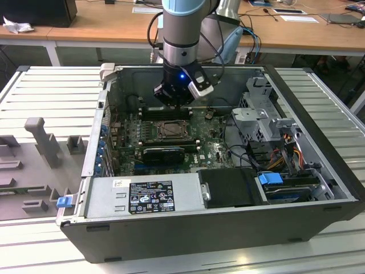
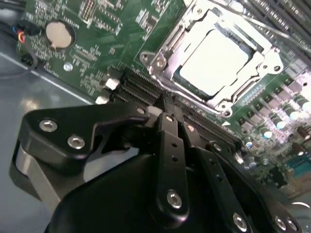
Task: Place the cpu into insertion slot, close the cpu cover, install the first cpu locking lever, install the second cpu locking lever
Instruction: 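Install the first cpu locking lever, then install the second cpu locking lever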
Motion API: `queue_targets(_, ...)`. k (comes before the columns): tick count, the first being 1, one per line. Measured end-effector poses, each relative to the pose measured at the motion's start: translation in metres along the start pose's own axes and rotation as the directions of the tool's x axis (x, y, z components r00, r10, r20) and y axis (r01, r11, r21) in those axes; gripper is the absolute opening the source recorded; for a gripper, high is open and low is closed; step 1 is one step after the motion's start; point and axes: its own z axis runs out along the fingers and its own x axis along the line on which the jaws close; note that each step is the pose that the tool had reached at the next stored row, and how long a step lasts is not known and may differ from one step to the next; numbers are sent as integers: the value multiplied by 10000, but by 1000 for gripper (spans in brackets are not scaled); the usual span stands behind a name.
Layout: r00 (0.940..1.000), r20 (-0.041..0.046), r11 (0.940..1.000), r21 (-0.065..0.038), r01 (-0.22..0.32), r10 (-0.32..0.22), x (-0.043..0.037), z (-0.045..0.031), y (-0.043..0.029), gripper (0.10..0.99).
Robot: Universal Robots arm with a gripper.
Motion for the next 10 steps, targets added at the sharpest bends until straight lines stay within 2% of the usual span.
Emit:
queue_targets(8,10000,-1,10000,1,0,0,3,-4,-37,106)
queue_targets(9,10000,-1,10000,2,1,-1,3,-5,-48,106)
queue_targets(10,10000,0,10000,1,0,0,7,-10,-104,106)
